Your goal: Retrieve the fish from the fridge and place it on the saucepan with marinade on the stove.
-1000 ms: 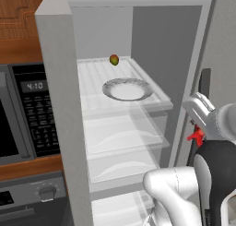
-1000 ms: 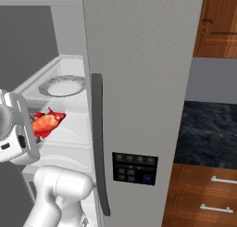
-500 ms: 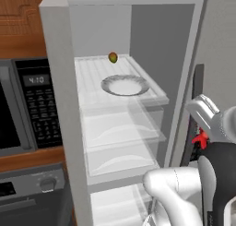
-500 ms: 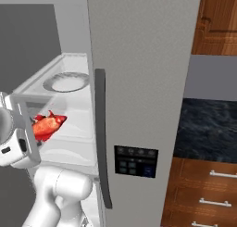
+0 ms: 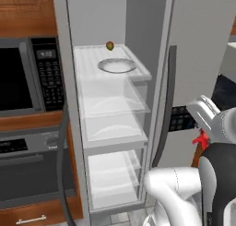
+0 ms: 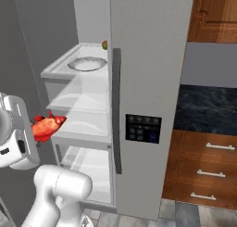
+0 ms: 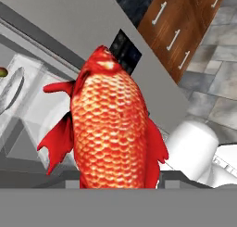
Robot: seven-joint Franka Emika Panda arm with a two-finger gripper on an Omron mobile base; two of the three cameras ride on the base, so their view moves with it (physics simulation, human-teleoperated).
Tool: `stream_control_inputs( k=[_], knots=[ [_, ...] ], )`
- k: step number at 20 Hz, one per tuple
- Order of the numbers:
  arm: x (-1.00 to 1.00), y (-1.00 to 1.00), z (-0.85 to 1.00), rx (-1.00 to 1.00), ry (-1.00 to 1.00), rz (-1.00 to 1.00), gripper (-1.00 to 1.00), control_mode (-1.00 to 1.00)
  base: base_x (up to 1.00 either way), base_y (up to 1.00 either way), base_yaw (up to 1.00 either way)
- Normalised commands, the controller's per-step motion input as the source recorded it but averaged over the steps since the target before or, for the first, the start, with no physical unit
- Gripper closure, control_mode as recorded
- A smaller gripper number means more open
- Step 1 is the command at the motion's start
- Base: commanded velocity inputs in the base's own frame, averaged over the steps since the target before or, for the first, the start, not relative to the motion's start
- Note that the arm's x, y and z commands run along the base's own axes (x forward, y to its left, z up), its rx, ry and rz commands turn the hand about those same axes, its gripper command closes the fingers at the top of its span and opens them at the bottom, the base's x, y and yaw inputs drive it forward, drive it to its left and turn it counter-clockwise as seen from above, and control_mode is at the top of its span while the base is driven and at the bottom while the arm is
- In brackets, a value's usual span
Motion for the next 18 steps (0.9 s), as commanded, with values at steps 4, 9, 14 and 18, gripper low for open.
stream_control_inputs(
  k=[4, 9, 14, 18],
  knots=[
    [0.00, 0.00, 0.00, 0.00, 0.00, 0.00, 1.00, 1.00, -0.91, -0.45, 0.14],
    [0.00, 0.00, 0.00, 0.00, 0.00, 0.00, 1.00, 1.00, -0.89, -0.52, 0.20],
    [0.00, 0.00, 0.00, 0.00, 0.00, 0.00, 1.00, 1.00, -0.58, -0.35, 0.25],
    [0.00, 0.00, 0.00, 0.00, 0.00, 0.00, 1.00, 1.00, -0.39, -0.08, 0.35]
  ],
)
